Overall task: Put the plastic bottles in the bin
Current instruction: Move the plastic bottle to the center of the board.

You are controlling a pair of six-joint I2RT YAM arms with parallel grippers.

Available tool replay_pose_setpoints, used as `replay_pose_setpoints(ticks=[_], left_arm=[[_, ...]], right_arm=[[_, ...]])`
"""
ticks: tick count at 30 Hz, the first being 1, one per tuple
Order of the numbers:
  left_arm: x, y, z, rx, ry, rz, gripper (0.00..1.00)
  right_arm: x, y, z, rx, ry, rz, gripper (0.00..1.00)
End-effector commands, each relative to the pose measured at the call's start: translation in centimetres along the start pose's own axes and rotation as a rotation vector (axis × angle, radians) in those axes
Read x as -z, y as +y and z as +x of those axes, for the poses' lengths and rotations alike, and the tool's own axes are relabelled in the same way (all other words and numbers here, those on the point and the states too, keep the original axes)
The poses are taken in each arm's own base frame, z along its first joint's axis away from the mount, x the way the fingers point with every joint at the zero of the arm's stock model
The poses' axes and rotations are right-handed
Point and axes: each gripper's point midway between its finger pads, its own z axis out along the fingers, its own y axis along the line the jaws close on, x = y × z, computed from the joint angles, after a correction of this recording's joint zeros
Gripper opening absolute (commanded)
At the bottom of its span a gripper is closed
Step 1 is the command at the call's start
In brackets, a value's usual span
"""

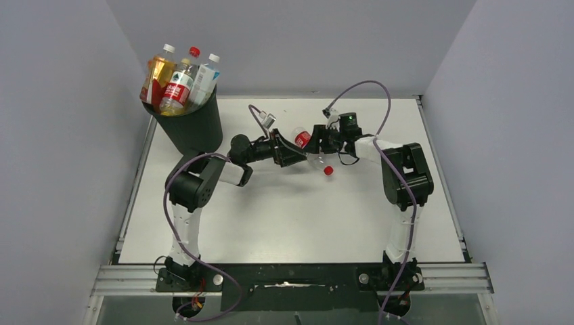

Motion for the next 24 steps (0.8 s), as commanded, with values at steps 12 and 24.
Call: replay_pose_setpoints(ticks=[12, 24], left_arm=[[5.2, 0.4, 1.5, -0.03, 0.061, -0.6, 0.8], [11.2, 1.5, 6.5, 0.099, 0.075, -0.836, 0.77]], right_arm=[[3.2, 6.3, 6.7, -0.032, 0.101, 0.032, 0.45], [2.8, 10.5, 9.3, -0.003, 0.175, 0.051, 0.8]])
